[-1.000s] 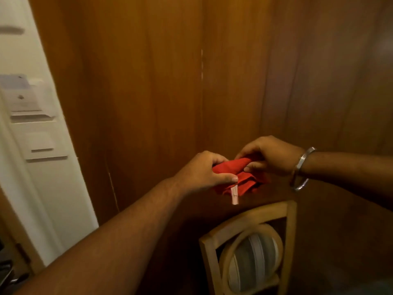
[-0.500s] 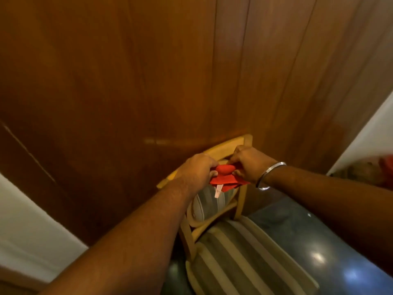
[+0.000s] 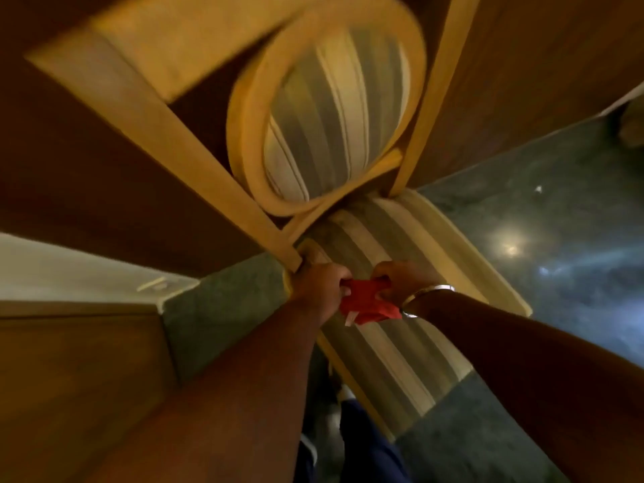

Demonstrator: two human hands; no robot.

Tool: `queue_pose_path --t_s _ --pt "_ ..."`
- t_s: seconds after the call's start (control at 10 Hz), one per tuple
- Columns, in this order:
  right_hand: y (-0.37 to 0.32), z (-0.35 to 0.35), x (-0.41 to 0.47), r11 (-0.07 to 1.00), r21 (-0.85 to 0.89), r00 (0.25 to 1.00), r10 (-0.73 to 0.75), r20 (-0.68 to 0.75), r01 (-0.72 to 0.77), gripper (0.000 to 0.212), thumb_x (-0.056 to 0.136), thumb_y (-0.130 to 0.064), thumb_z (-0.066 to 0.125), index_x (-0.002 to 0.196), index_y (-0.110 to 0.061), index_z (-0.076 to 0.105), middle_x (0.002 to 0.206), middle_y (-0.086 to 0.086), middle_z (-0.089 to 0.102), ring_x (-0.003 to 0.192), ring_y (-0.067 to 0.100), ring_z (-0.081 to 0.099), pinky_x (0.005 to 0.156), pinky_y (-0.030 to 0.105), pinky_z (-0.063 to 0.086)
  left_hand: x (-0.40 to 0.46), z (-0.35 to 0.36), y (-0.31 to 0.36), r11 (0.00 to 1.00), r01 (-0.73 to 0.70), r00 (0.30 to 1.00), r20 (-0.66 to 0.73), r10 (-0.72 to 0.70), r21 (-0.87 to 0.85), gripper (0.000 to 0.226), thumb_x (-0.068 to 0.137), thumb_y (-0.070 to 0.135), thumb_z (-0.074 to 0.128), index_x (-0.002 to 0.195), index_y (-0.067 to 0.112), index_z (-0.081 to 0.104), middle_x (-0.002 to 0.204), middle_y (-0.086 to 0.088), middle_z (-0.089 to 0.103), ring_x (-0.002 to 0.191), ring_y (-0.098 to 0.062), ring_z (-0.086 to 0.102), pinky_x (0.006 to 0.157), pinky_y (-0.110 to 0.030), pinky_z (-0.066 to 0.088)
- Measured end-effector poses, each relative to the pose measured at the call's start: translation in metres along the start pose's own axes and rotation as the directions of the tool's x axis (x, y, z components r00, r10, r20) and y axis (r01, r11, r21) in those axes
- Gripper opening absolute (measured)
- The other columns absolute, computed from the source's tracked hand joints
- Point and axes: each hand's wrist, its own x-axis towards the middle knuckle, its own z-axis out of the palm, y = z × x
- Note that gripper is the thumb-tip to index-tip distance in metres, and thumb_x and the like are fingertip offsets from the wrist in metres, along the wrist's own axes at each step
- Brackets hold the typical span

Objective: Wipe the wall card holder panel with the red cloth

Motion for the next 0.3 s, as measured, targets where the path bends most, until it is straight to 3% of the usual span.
queue_pose_path --t_s 0.1,0.2,0.3 --pt "0.022 0.049 0.030 0.999 0.044 0.997 0.012 0.072 -0.015 0.036 0.074 -0.021 0.069 0.109 -0.017 0.061 0.108 0.008 0.064 0.098 0.024 0.057 0.074 0.025 0.038 0.025 0.044 -0.030 0.995 0.060 0.996 0.071 -0.055 -0.076 0.028 0.096 0.013 0.060 0.123 0.012 0.066 0.123 -0.013 0.067 0.118 -0.029 0.059 0.099 -0.039 0.047" --pt "0.035 0.077 0.057 0.996 0.071 0.997 0.047 0.056 -0.051 0.037 0.073 -0.020 0.069 0.110 -0.017 0.061 0.109 0.011 0.064 0.099 0.027 0.057 0.080 0.032 0.044 0.047 0.064 -0.050 0.987 0.105 0.994 0.050 -0.100 -0.118 0.027 0.096 0.013 0.059 0.122 0.013 0.066 0.121 -0.013 0.068 0.116 -0.030 0.060 0.098 -0.041 0.048" --pt "0.028 0.078 0.062 0.995 0.074 0.996 0.072 -0.049 -0.068 0.040 0.078 -0.014 0.059 0.118 -0.016 0.058 0.121 0.012 0.058 0.109 0.029 0.053 0.089 0.033 0.043 0.051 0.064 -0.053 0.998 0.062 0.997 -0.053 -0.061 0.009 0.030 0.096 0.019 0.059 0.126 0.017 0.062 0.125 -0.009 0.066 0.120 -0.029 0.058 0.102 -0.043 0.046"
